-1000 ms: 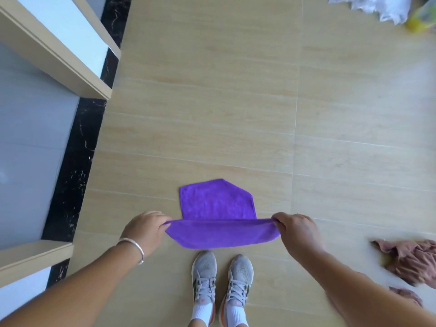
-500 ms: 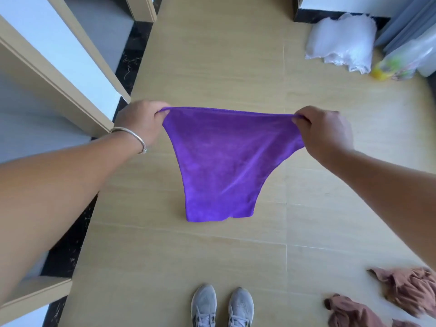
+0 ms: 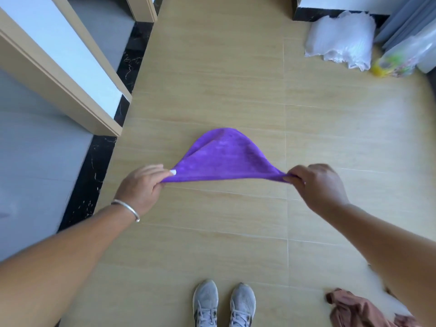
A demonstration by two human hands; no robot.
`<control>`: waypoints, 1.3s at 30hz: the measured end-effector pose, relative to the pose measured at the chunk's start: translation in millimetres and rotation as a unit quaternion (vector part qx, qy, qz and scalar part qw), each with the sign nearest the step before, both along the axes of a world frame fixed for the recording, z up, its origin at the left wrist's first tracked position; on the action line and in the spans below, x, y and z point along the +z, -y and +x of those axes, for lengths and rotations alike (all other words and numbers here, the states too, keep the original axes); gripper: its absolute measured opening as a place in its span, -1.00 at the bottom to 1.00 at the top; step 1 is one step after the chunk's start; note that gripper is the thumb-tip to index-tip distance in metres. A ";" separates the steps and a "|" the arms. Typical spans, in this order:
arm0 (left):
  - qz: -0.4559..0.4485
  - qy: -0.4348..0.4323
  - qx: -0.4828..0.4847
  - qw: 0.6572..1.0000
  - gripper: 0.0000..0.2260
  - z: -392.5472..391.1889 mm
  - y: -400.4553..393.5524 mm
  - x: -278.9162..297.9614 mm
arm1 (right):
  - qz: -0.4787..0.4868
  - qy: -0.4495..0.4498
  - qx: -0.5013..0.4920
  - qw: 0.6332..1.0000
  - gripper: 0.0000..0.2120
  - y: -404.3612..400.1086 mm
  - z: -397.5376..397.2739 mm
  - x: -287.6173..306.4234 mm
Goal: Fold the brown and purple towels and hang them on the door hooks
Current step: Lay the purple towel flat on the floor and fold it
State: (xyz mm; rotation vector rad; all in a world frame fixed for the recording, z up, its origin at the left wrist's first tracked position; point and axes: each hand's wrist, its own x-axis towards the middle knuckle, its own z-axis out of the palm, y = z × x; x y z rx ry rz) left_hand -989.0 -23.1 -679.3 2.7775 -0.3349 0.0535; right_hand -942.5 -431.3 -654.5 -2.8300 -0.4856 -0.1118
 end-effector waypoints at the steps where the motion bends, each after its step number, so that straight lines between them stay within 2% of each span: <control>1: 0.002 -0.014 -0.012 1.000 -0.56 -13.7 0.4 -10.7 | -0.007 -0.012 0.005 1.000 -0.75 1.6 -13.6 -11.9; 6: 0.014 -0.067 -0.015 0.998 -0.71 -78.7 -3.6 -65.6 | -0.027 -0.078 0.028 0.996 -0.82 5.3 -82.6 -67.3; 9: 0.008 -0.124 -0.015 0.992 -0.69 -112.5 2.4 -90.3 | -0.041 -0.131 0.038 0.990 -0.86 7.9 -120.8 -96.5; 11: 0.011 -0.163 -0.010 0.987 -0.80 -130.6 5.8 -108.7 | -0.054 -0.167 0.033 0.984 -0.85 10.0 -141.5 -114.8; 12: 0.007 -0.185 0.006 0.983 -0.85 -138.2 7.1 -117.5 | -0.063 -0.188 0.024 0.980 -0.82 10.9 -150.6 -124.0; 13: 0.005 -0.210 0.025 0.977 -0.82 -144.3 8.5 -127.0 | -0.075 -0.205 0.012 0.976 -0.81 11.5 -158.8 -133.0; 17: 0.020 -0.269 0.076 0.960 -0.86 -156.8 18.2 -162.6 | -0.090 -0.238 -0.033 0.967 -0.92 11.2 -177.0 -168.4; 19: -0.001 -0.287 0.119 0.950 -0.88 -153.0 21.5 -179.8 | -0.089 -0.260 -0.048 0.960 -0.91 8.4 -175.4 -186.9; 24: -0.107 -0.290 0.256 0.916 -0.93 -105.7 22.3 -239.0 | -0.029 -0.261 -0.137 0.955 -0.90 1.5 -132.0 -246.0; 29: -0.146 -0.256 0.304 0.906 -0.88 -12.3 19.0 -323.0 | 0.036 -0.197 -0.179 0.963 -0.91 -4.8 -28.0 -332.4; 33: -0.108 -0.227 0.310 0.917 -0.82 84.1 17.2 -403.7 | 0.043 -0.156 -0.177 0.971 -0.90 -15.2 76.5 -421.2; 35: -0.080 -0.193 0.311 0.927 -0.74 122.4 20.0 -444.2 | 0.035 -0.149 -0.190 0.970 -0.79 -21.1 113.0 -461.0; 37: -0.061 -0.174 0.322 0.929 -0.47 136.6 28.9 -481.7 | -0.027 -0.155 -0.187 0.970 -0.58 -23.2 122.0 -492.3; 39: -0.012 -0.137 0.268 0.954 -0.35 117.1 41.7 -505.1 | -0.099 -0.145 -0.115 0.978 -0.48 -23.8 101.2 -513.8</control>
